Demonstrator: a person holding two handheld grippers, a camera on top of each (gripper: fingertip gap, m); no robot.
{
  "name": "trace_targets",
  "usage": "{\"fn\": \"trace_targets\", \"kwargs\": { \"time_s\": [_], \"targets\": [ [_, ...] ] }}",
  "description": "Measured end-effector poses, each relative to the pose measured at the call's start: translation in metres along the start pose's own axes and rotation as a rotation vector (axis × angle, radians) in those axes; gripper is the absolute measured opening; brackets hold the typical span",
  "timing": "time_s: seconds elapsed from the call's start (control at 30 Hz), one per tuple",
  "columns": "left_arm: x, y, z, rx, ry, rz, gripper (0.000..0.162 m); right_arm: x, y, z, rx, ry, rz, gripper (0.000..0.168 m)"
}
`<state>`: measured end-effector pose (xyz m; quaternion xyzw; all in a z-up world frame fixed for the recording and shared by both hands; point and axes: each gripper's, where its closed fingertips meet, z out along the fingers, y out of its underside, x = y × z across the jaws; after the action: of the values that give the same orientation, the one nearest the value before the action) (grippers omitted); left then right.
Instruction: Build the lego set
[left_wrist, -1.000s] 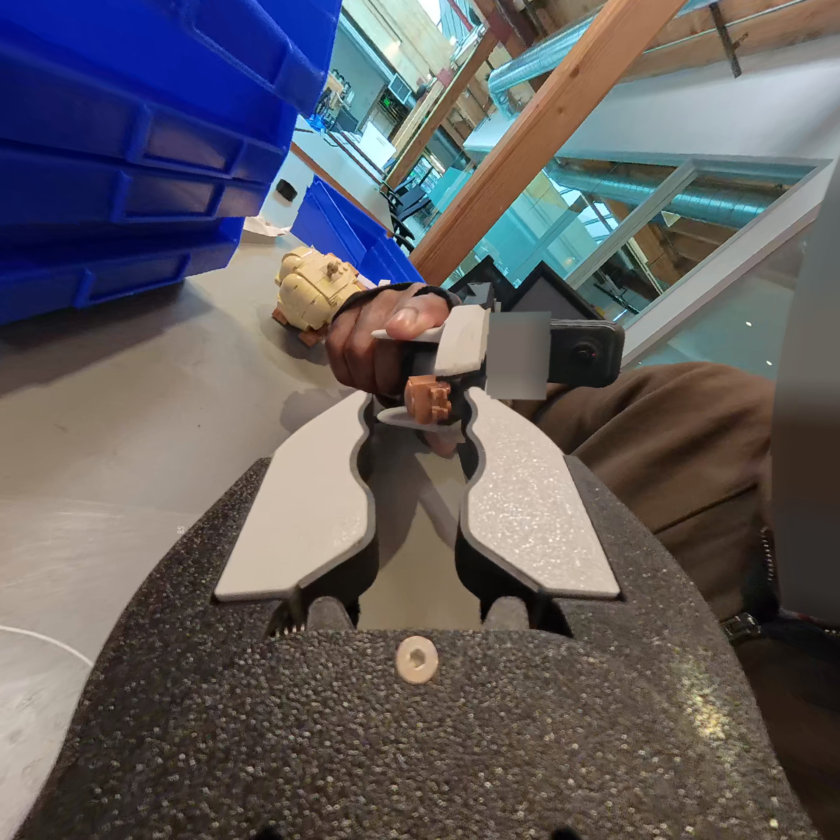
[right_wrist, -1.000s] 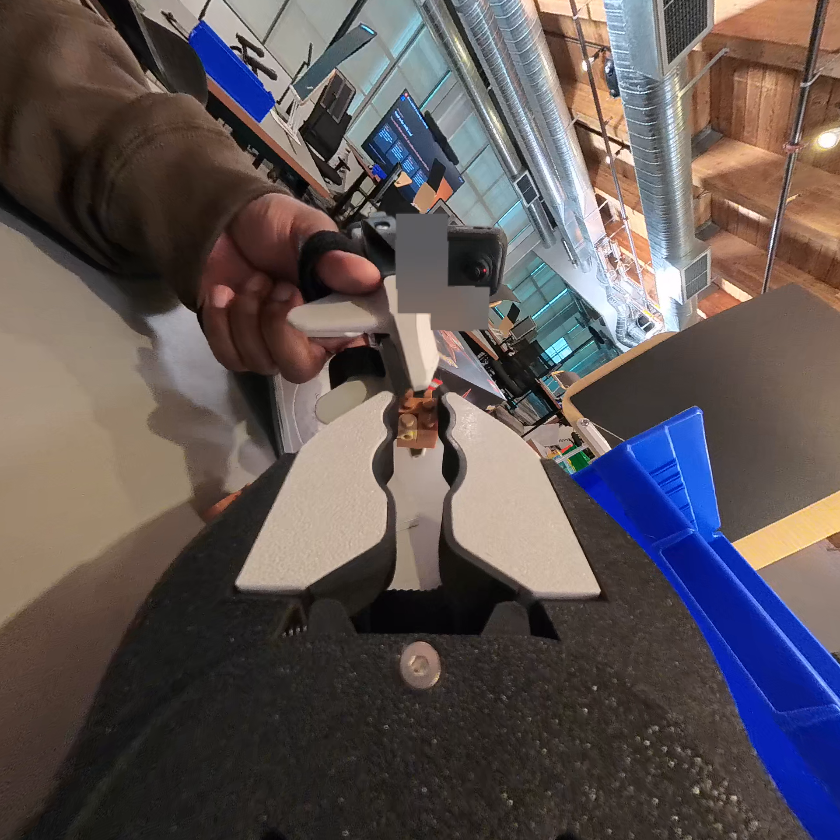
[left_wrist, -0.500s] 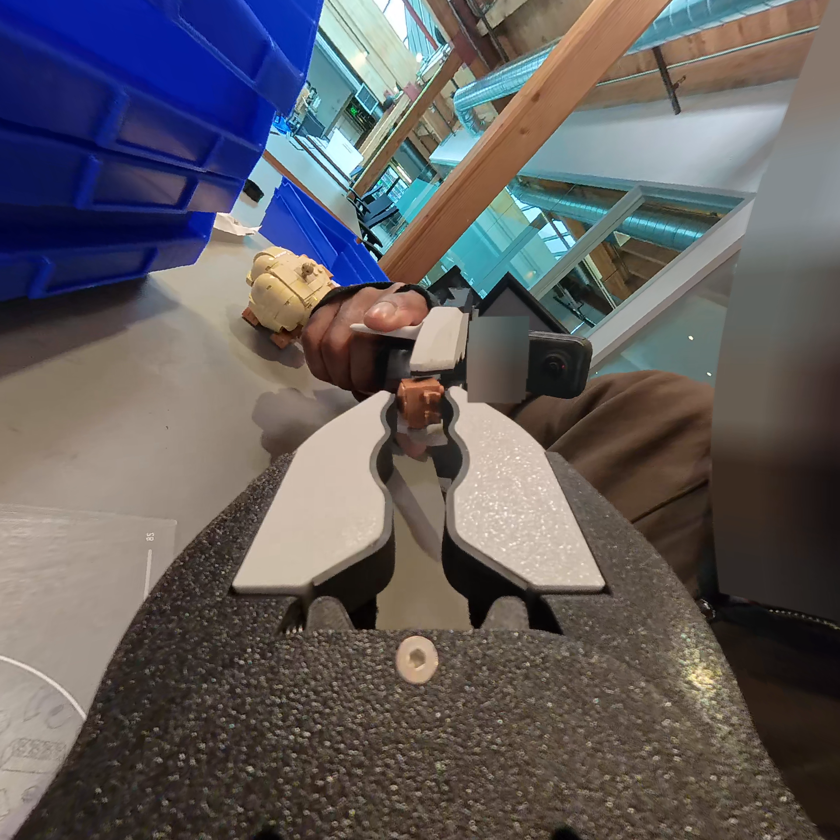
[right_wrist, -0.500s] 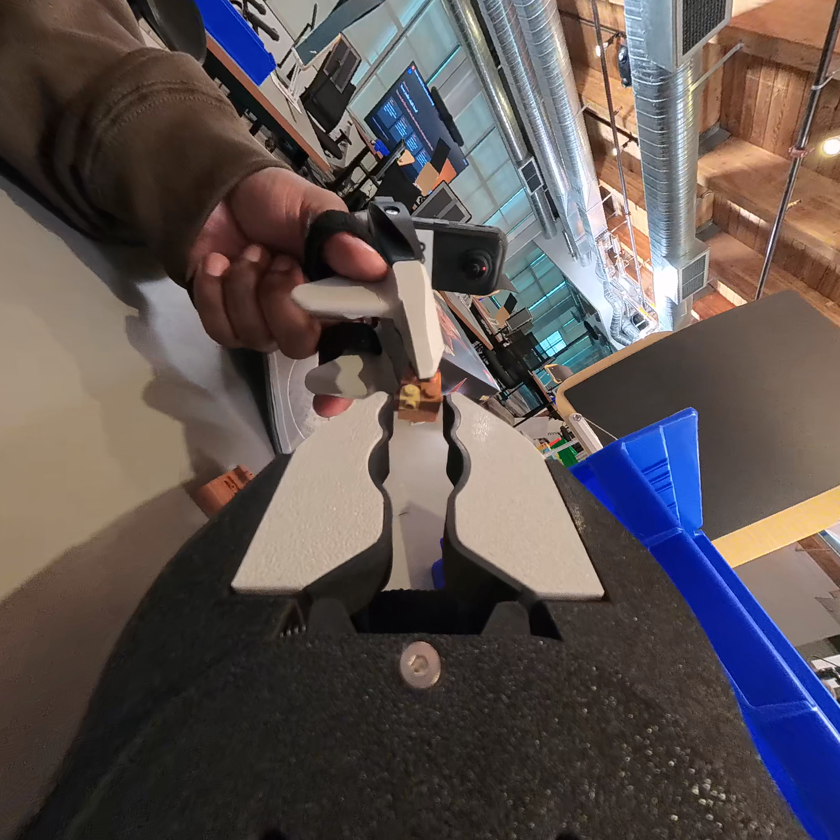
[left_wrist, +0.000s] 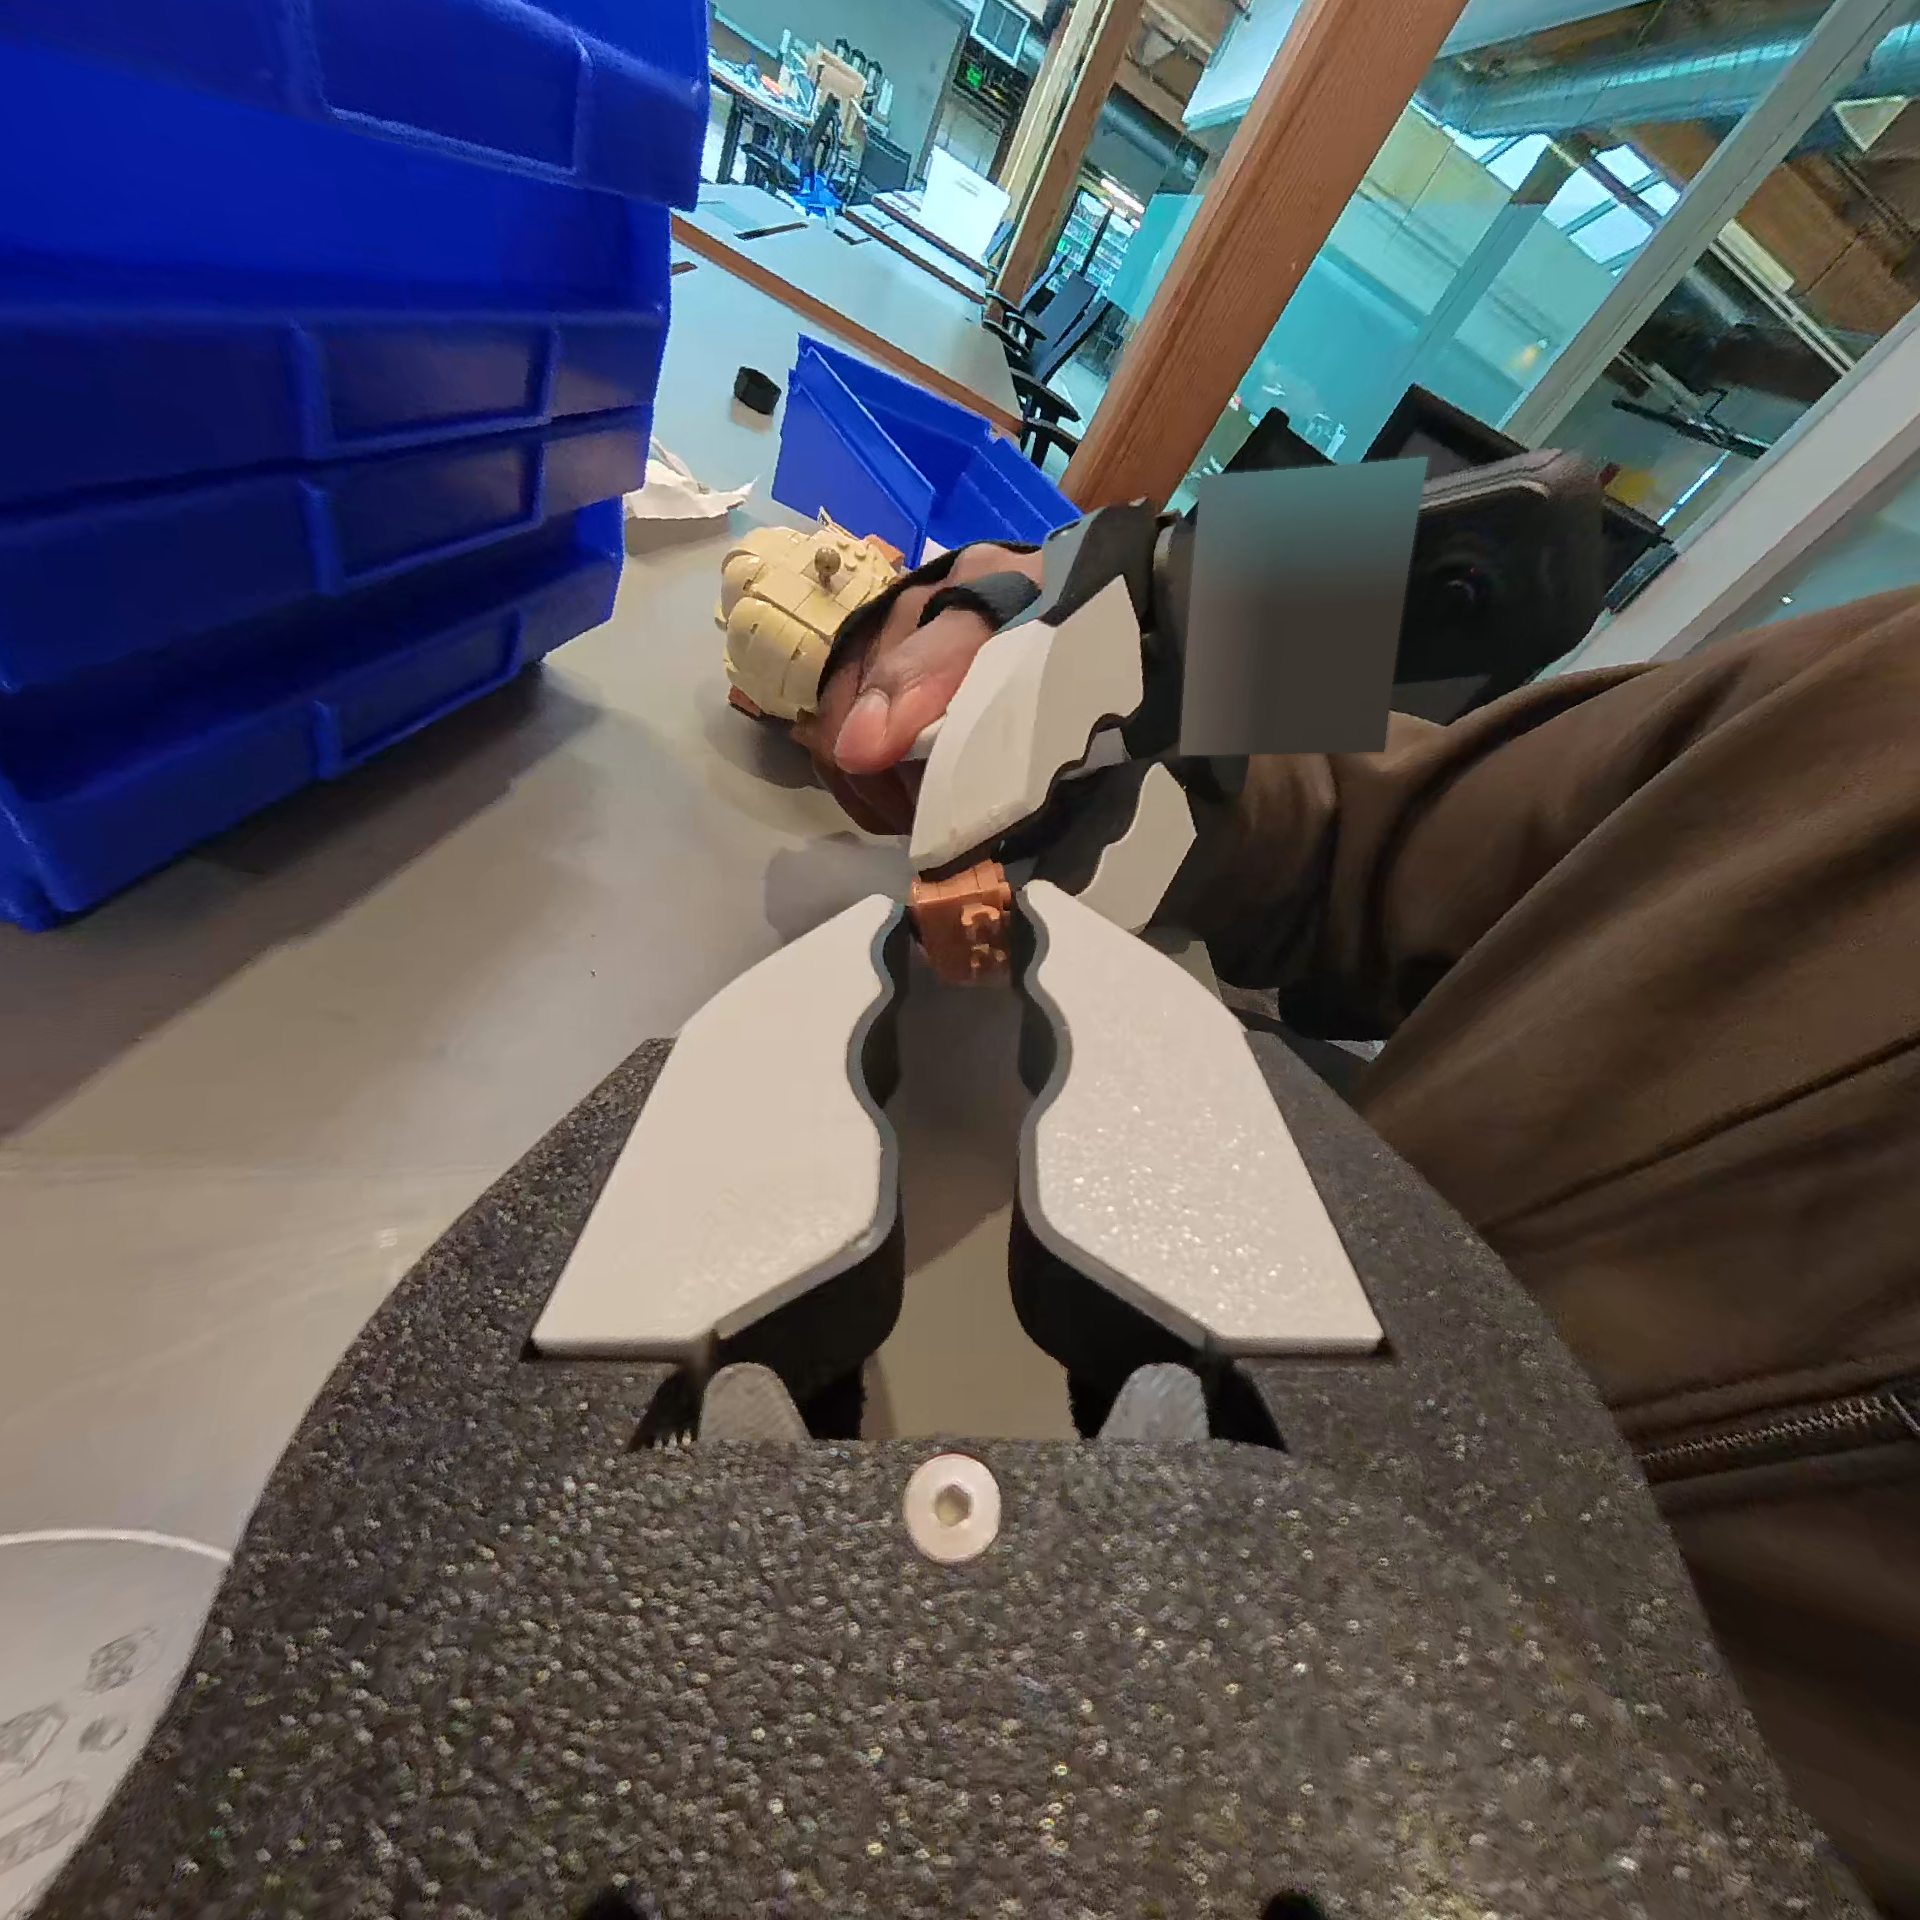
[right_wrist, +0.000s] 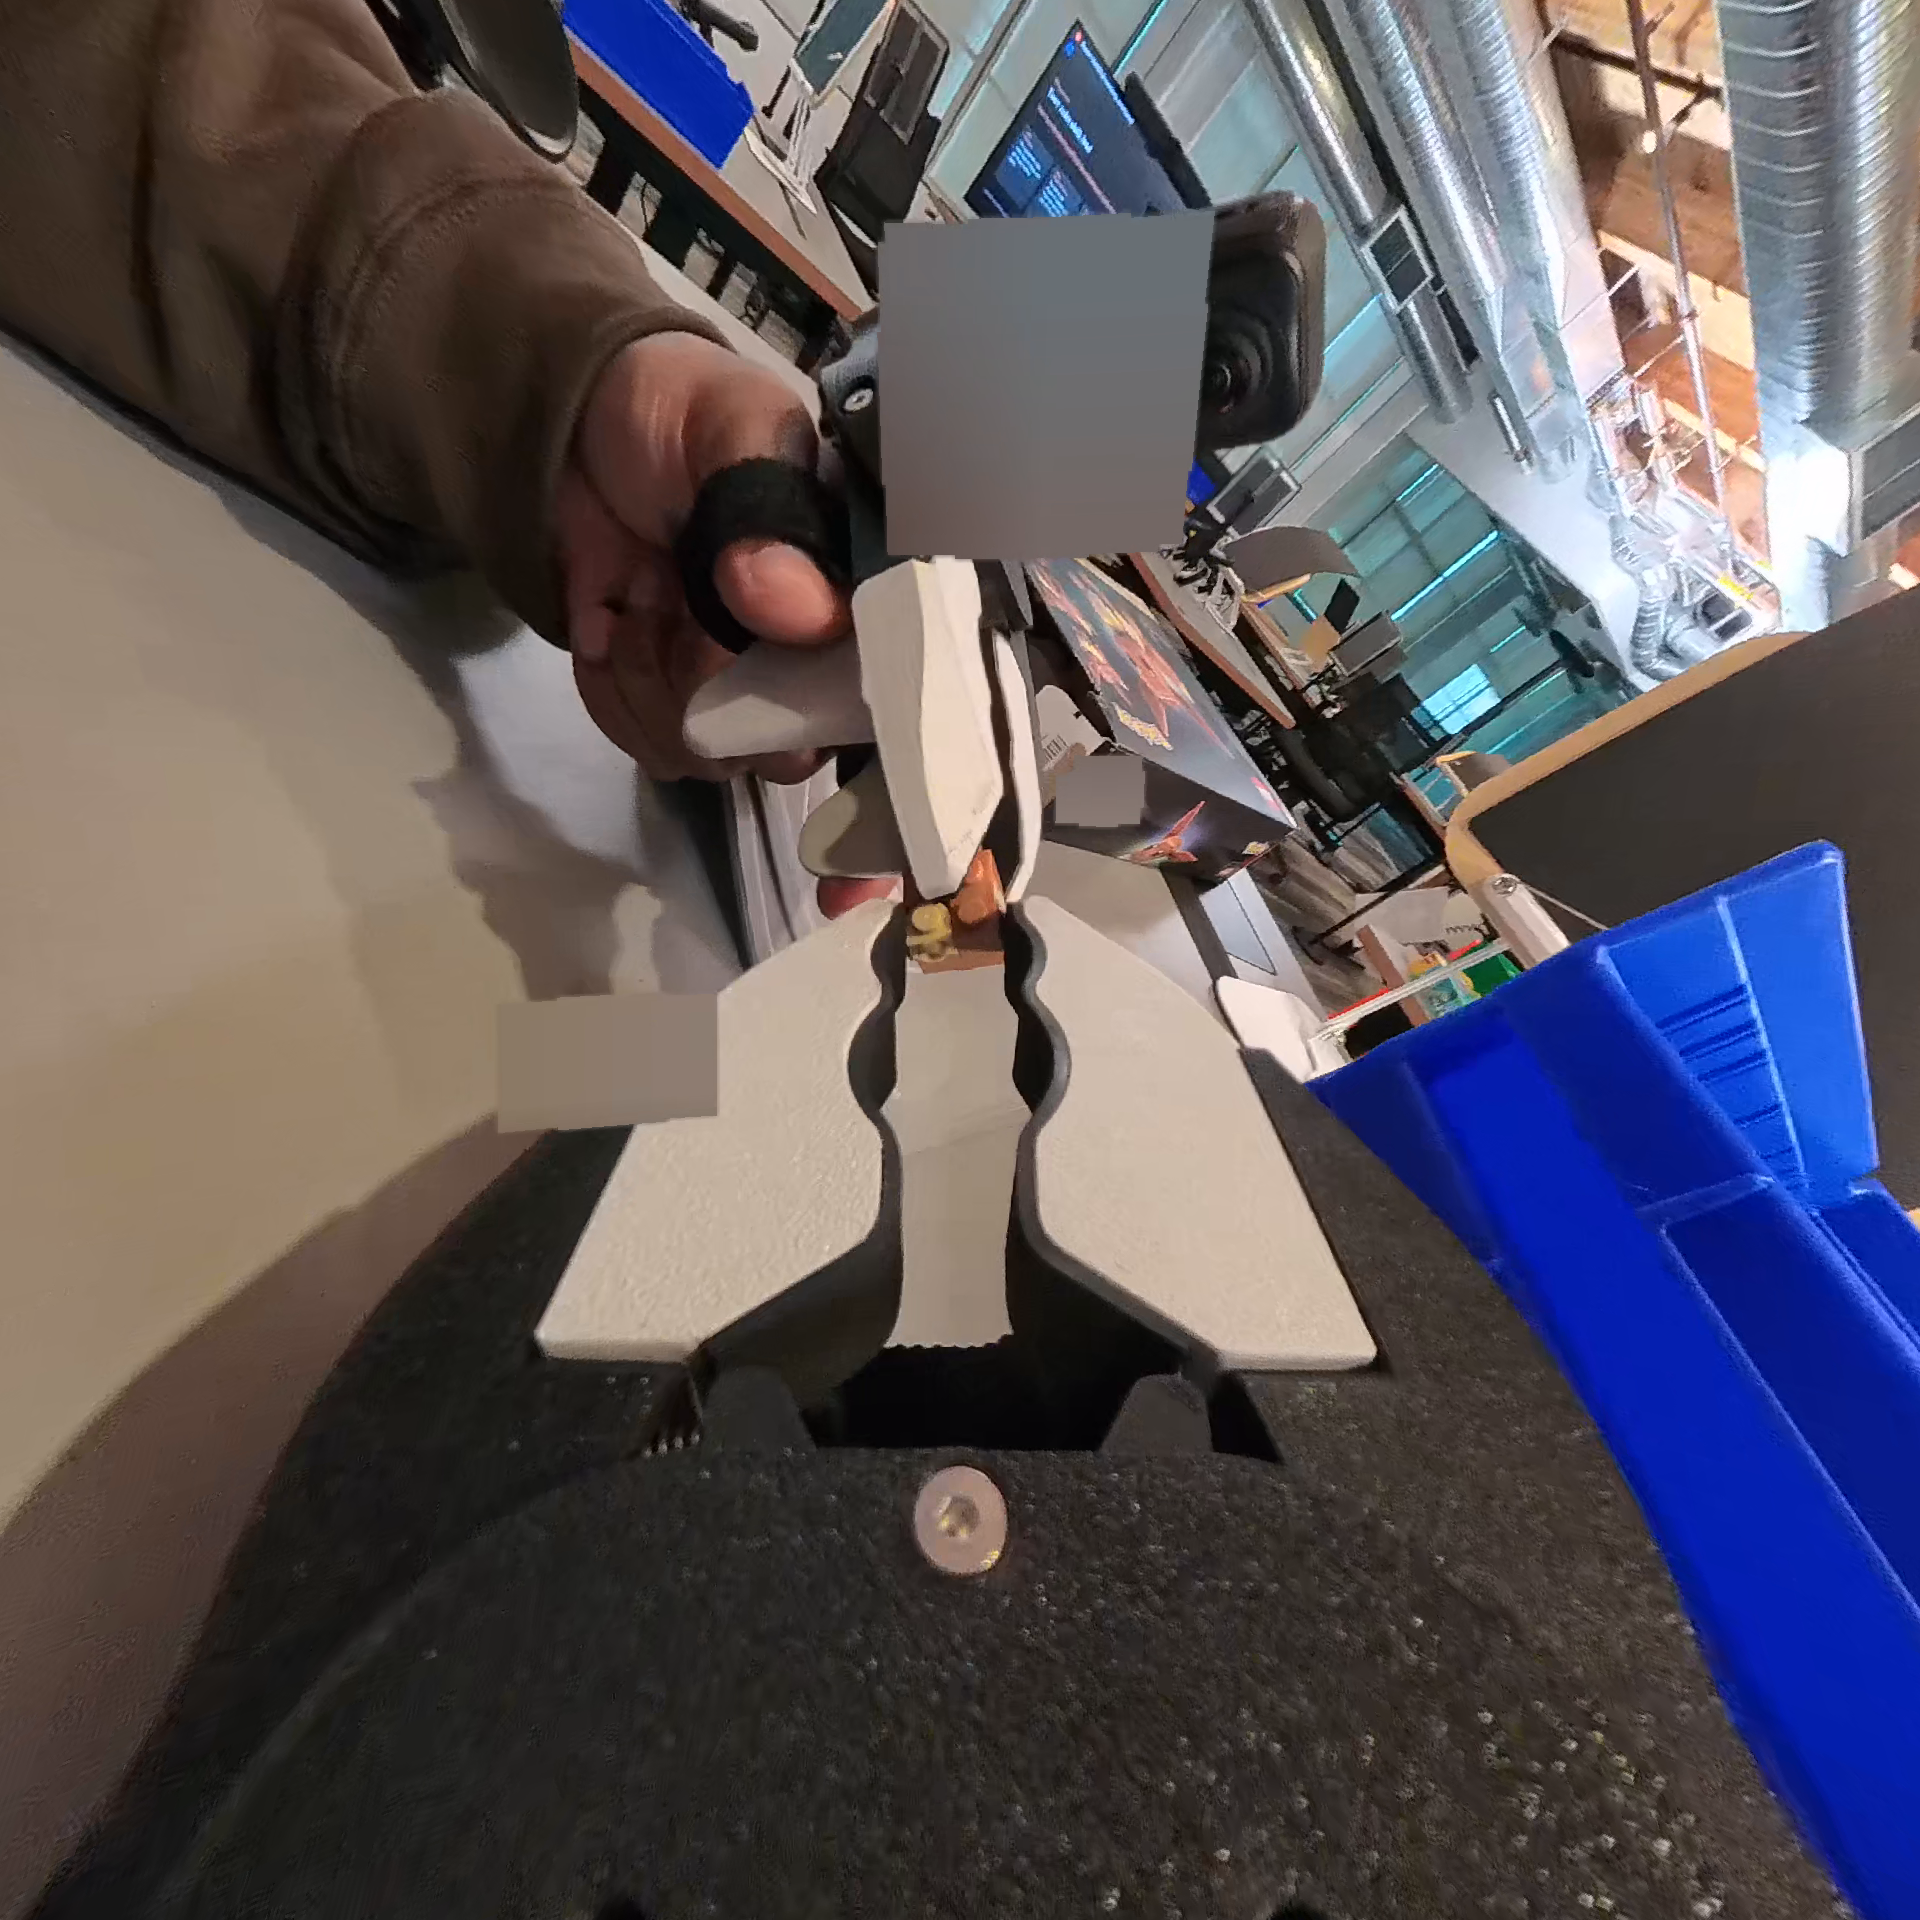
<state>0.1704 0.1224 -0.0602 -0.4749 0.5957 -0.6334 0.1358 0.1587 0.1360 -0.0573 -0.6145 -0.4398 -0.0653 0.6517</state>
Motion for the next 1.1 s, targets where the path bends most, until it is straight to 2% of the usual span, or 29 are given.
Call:
{"fn": "trace_targets", "kwargs": {
  "time_s": [0.13,0.4,0.47,0.6,0.7,0.77,0.83,0.97,1.1],
  "targets": [
    [0.001,-0.004,-0.001,0.036,0.012,-0.024,0.018,0.004,-0.003,0.000,0.019,0.058,-0.043,0.018],
    [0.005,-0.012,-0.001,0.110,0.065,-0.115,0.018,0.009,-0.006,-0.001,0.043,0.061,0.032,0.018],
    [0.003,-0.014,-0.002,0.115,0.031,-0.082,0.020,0.013,-0.005,-0.001,0.041,0.072,0.068,0.018],
    [0.001,-0.028,-0.011,0.133,-0.069,0.028,0.035,0.029,-0.007,-0.007,0.059,0.135,0.127,0.017],
    [0.000,-0.039,-0.028,0.176,-0.158,0.108,0.036,0.039,-0.007,-0.011,0.068,0.181,0.147,0.017],
    [-0.002,-0.028,-0.038,0.147,-0.223,0.095,0.035,0.042,-0.006,-0.011,0.063,0.196,0.148,0.017],
    [-0.001,-0.002,-0.043,0.077,-0.292,0.048,0.034,0.042,-0.004,-0.010,0.050,0.202,0.137,0.017],
    [-0.007,0.058,-0.066,-0.123,-0.566,0.066,0.026,0.037,-0.001,-0.006,0.026,0.191,0.119,0.017],
    [-0.005,0.090,-0.090,-0.249,-0.685,0.046,0.000,0.032,-0.002,-0.003,0.020,0.171,0.116,0.018]
  ]
}}
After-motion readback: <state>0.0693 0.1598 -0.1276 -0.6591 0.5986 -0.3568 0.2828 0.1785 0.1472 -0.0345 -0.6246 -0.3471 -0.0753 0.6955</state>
